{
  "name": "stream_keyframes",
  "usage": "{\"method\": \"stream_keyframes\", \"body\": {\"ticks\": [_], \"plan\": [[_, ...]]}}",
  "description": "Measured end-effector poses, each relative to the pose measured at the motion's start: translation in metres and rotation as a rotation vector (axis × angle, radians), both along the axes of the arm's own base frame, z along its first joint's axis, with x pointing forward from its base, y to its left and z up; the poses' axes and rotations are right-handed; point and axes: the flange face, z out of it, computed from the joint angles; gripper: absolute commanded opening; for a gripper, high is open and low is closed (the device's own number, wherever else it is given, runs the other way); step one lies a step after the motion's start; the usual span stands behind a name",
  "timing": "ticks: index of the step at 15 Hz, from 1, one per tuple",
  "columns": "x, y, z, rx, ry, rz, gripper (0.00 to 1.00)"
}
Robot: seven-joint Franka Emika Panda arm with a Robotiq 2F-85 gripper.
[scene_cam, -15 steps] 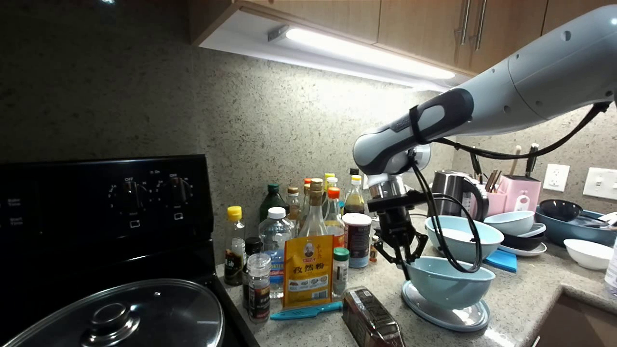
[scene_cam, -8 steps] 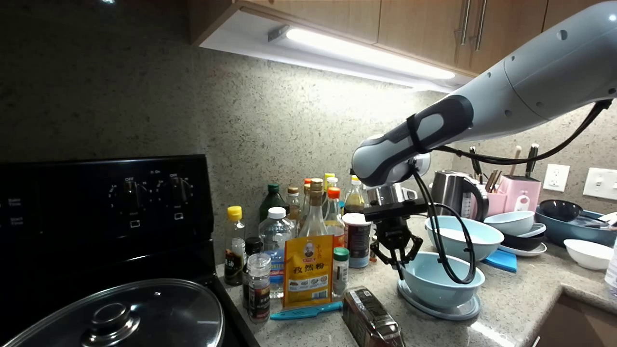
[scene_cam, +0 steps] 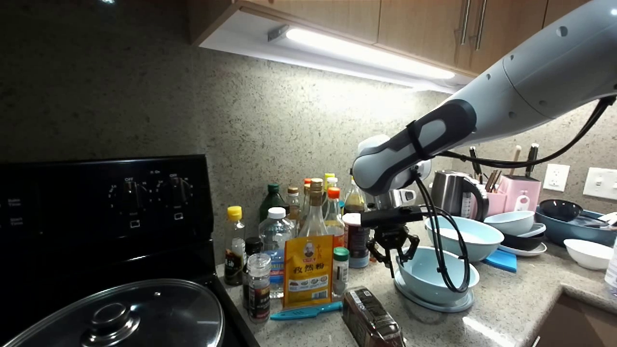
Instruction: Pick the bowl and put it on the plate
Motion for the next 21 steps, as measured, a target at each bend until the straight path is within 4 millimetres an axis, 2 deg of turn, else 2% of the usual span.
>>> {"method": "stream_keyframes", "body": {"ticks": [5,7,10,13,17,21], "plan": [[-0.002,-0.003,-0.008,-0.019,-0.022,-0.01,0.9],[-0.001,-0.003,-0.01,-0.022,-0.029,-0.008,0.99],[0.003,-0.006,-0.005,-0.091,-0.083,-0.03,1.0],[0.006,-0.002,0.014,-0.202,-0.194,-0.057,1.0],[0.002,0.011,0.042,-0.297,-0.281,-0.097,1.0],[-0.004,0.017,0.053,-0.33,-0.299,-0.11,1.0]]}}
